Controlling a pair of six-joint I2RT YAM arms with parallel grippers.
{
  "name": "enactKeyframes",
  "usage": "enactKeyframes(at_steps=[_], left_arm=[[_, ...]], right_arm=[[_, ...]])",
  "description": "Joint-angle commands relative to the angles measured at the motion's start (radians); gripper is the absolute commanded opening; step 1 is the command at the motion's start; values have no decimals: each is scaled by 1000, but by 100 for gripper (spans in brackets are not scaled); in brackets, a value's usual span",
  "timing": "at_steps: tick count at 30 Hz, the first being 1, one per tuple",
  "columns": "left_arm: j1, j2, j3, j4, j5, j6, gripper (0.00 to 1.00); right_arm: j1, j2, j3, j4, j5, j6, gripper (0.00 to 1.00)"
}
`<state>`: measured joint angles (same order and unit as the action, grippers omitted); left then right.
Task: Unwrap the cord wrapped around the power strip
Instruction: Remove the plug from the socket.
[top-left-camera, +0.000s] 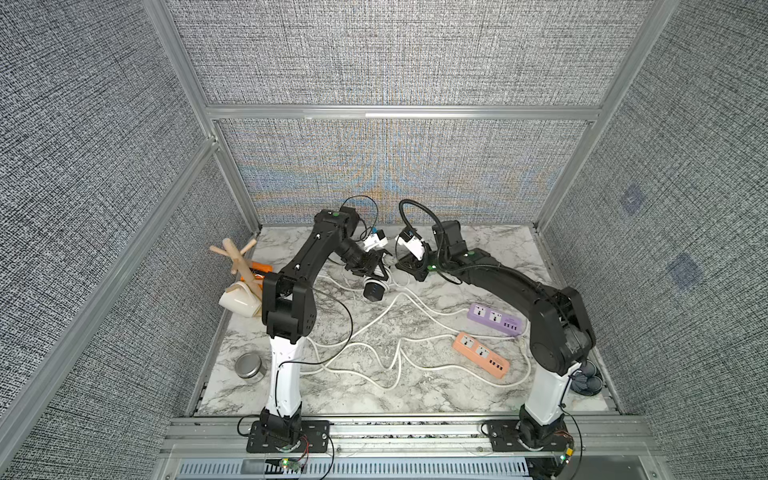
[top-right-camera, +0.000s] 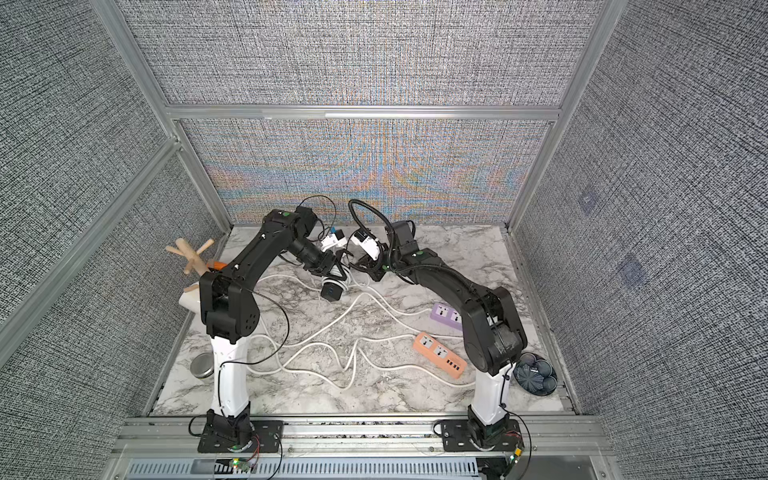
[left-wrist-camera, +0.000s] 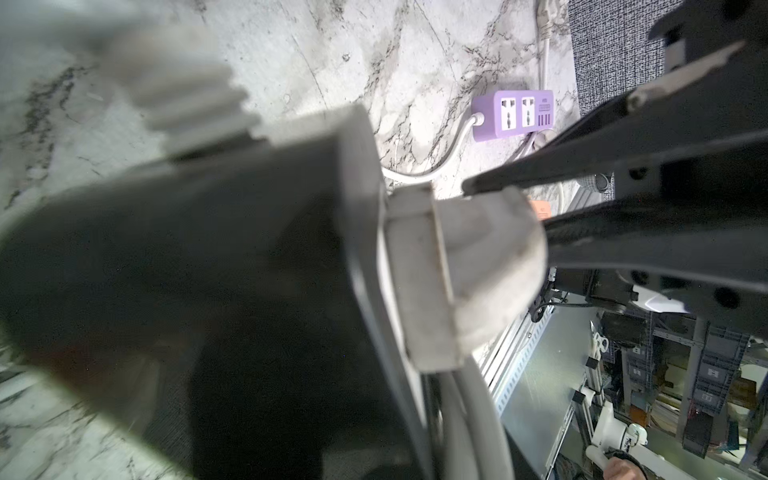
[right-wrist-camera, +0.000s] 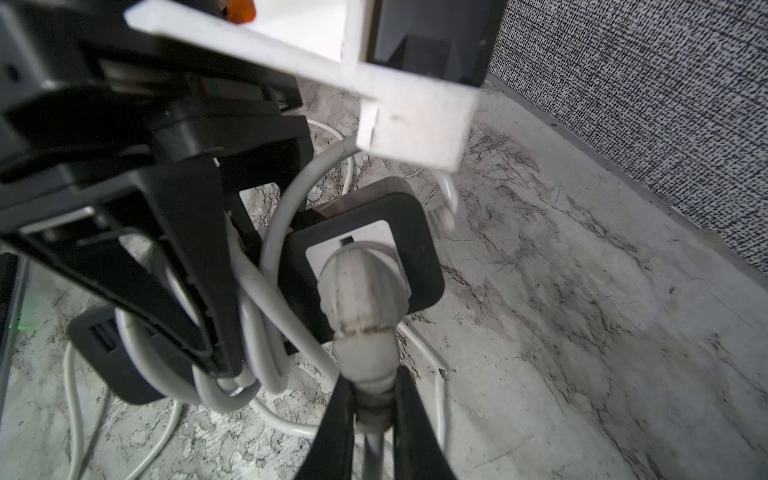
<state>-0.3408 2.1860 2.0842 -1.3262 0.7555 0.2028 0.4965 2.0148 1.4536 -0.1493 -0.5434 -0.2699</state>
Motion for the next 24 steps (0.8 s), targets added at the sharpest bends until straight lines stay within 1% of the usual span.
enactKeyframes(at_steps=[1, 2, 3, 5, 7, 8, 9, 11, 12, 14, 17, 18, 21, 24], left_arm=[[0, -3, -6, 71, 21, -33, 0], [1, 5, 1, 76, 18, -47, 0], [6, 13, -2, 103, 38, -89, 0], [15, 20, -49, 217, 112, -197, 0], [15, 23, -95, 329, 128, -289, 0], [14, 21, -109, 371, 125, -326, 0], [14, 19, -120, 399, 115, -348, 0], [13, 14, -119, 398, 54, -363, 0], [12, 11, -114, 379, -1, -356, 0], [5, -4, -99, 340, -116, -333, 0], [4, -41, -123, 346, -188, -327, 0], [3, -51, -130, 350, -200, -327, 0], [4, -58, -134, 357, -182, -323, 0], [4, -79, -165, 422, -70, -319, 0]], right_arm=[[2, -21, -21, 109, -109, 9, 0], [-5, -38, -45, 147, -139, 28, 0], [-15, -66, -88, 214, -169, 58, 0], [-37, -124, -182, 380, -216, 146, 0], [-57, -162, -250, 527, -248, 232, 0], [-66, -169, -266, 565, -255, 256, 0], [-69, -172, -268, 564, -254, 253, 0], [-73, -178, -271, 549, -256, 233, 0], [-80, -183, -282, 566, -269, 240, 0], [-95, -193, -319, 660, -303, 296, 0], [-121, -190, -359, 807, -330, 397, 0], [-123, -188, -359, 817, -325, 402, 0], [-113, -179, -340, 779, -302, 378, 0], [-96, -172, -311, 691, -263, 331, 0]])
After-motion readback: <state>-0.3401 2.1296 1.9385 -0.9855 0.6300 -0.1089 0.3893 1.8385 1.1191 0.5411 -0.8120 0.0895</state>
